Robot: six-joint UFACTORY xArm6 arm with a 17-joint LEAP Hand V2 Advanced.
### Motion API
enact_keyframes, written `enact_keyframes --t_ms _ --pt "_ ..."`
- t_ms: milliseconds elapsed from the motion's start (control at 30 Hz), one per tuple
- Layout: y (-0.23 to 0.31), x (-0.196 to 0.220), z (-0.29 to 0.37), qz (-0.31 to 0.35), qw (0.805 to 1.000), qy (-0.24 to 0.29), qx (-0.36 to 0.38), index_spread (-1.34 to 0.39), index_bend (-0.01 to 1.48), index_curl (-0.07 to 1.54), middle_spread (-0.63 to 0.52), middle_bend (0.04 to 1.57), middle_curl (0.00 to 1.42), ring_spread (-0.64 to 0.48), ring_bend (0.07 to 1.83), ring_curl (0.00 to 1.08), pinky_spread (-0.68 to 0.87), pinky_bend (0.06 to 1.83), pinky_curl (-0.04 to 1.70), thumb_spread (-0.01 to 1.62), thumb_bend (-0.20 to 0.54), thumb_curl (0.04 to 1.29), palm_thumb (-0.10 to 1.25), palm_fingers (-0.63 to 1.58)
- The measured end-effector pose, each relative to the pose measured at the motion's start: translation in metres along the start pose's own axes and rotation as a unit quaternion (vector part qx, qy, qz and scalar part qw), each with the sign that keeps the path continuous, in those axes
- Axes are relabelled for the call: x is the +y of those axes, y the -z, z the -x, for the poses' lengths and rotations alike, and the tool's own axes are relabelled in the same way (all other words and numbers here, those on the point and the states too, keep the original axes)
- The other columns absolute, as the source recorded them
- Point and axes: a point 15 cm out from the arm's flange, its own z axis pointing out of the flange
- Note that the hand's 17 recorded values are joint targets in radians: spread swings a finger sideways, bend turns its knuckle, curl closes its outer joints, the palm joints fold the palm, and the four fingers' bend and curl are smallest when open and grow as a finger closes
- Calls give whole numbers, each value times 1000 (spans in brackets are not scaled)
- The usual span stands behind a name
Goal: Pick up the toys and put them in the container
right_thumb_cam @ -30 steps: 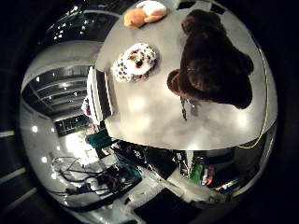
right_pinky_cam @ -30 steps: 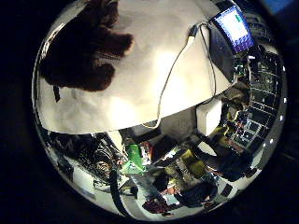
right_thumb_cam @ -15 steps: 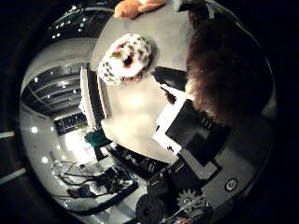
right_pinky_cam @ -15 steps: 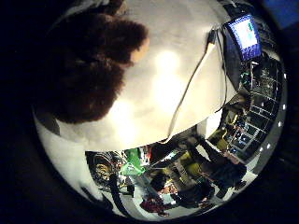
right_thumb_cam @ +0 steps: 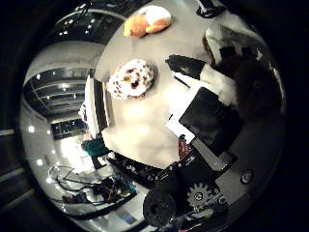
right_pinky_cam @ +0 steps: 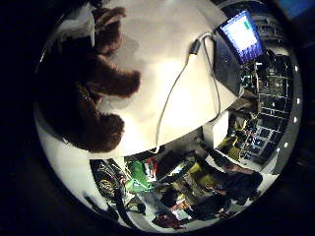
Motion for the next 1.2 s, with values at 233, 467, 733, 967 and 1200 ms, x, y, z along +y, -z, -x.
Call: enact_keyframes --t_ms 233,467,733,967,1200 --pt "71 13 39 -12 1000 16 -12 -209 1149 647 -102 1276 602 -158 1403 556 -187 1265 744 929 -21 454 956 1235" --pt "137 16 137 -37 996 75 -40 -205 1165 634 -100 1299 588 -157 1415 550 -186 1219 820 949 -21 465 961 1227" --pt "177 26 298 -49 982 170 -67 -195 1173 622 -100 1307 574 -155 1425 545 -188 1167 920 956 -21 475 958 1229" --pt "209 54 441 -59 960 257 -91 -200 1180 618 -100 1315 568 -160 1428 541 -191 1127 983 957 -23 477 954 1233" --pt "207 43 457 -96 956 261 -92 -255 968 575 -130 1236 541 -179 1382 511 -293 1057 898 949 -33 468 871 1148"
